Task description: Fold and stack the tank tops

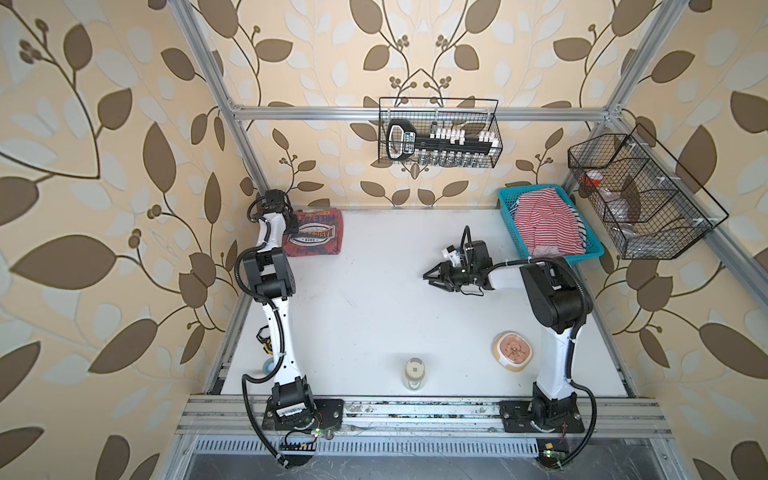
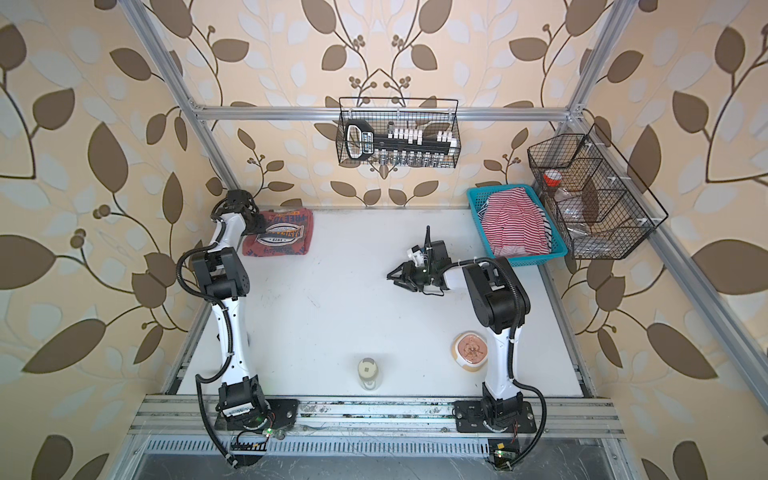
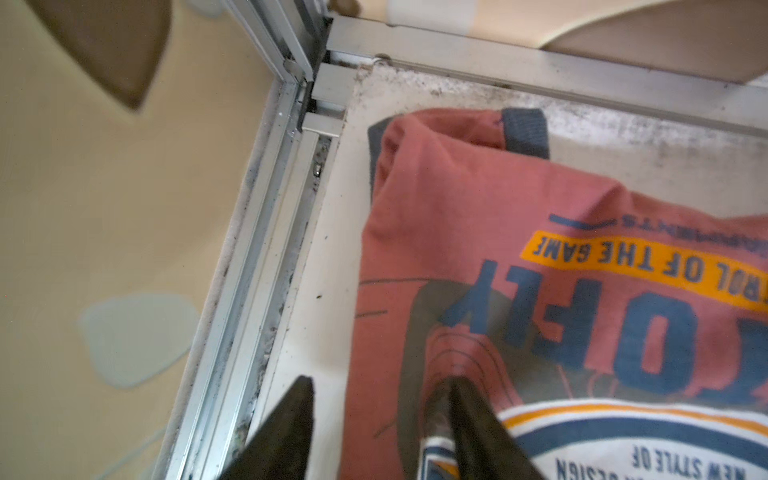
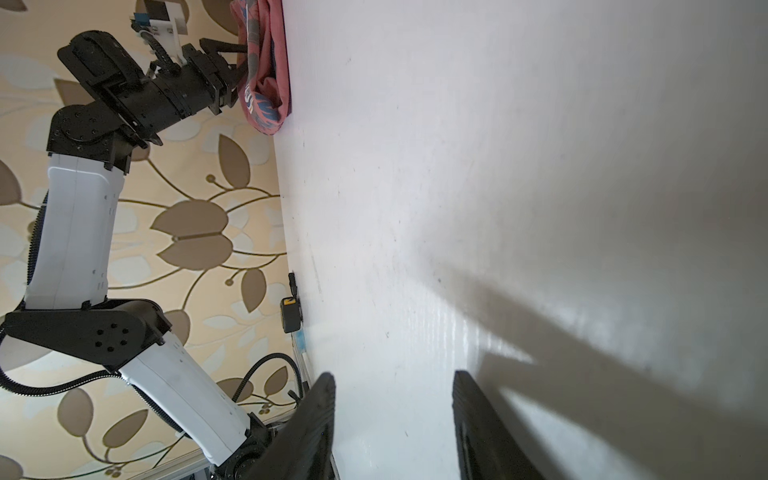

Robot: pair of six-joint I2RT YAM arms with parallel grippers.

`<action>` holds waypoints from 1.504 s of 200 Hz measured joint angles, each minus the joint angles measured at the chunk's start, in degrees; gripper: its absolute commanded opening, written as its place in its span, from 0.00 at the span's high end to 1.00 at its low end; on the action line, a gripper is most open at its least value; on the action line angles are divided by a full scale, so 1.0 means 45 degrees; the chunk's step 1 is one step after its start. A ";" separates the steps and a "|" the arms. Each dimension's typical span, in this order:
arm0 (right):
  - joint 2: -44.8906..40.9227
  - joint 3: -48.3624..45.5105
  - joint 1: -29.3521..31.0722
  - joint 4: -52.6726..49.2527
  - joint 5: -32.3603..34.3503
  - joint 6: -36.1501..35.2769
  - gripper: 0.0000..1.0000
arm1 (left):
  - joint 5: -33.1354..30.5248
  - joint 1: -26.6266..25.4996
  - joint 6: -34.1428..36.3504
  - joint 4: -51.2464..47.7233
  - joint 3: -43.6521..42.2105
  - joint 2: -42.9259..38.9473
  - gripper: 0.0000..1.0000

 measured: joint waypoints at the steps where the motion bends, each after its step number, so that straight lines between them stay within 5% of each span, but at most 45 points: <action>1: 0.0000 0.0000 0.0000 -0.0005 0.0000 0.0000 0.53 | -0.0015 0.0000 0.0058 0.0015 -0.0010 -0.0005 0.33; 73: -0.0248 0.0024 0.0010 -0.0398 -0.0010 -0.0170 0.53 | -0.0578 0.0000 -0.1336 0.0612 -0.0903 -0.1724 0.22; 119: -0.2686 0.0287 -0.1360 -0.2336 0.0423 -0.1375 0.53 | 0.1020 -0.0112 -0.2973 0.1506 -0.2798 -0.5217 0.26; 153: -0.3730 0.3526 -0.3259 -0.6397 0.3225 -0.3881 0.53 | 0.2676 -0.0704 -0.4415 0.2103 -0.4333 -0.7082 0.29; 186: -0.3721 0.6800 -0.4333 -0.8995 0.6373 -0.5508 0.56 | 0.3871 -0.2531 -0.5377 0.2341 -0.5663 -0.7504 0.29; 229: -0.1923 0.9743 -0.5406 -1.0958 0.8966 -0.6543 0.57 | 0.5003 -0.4852 -0.5756 0.2239 -0.6965 -0.7504 0.29; 301: 0.2798 1.3192 -0.6290 -1.3318 1.0870 -0.7155 0.49 | 0.6193 -0.6212 -0.5799 0.2025 -0.7310 -0.7650 0.29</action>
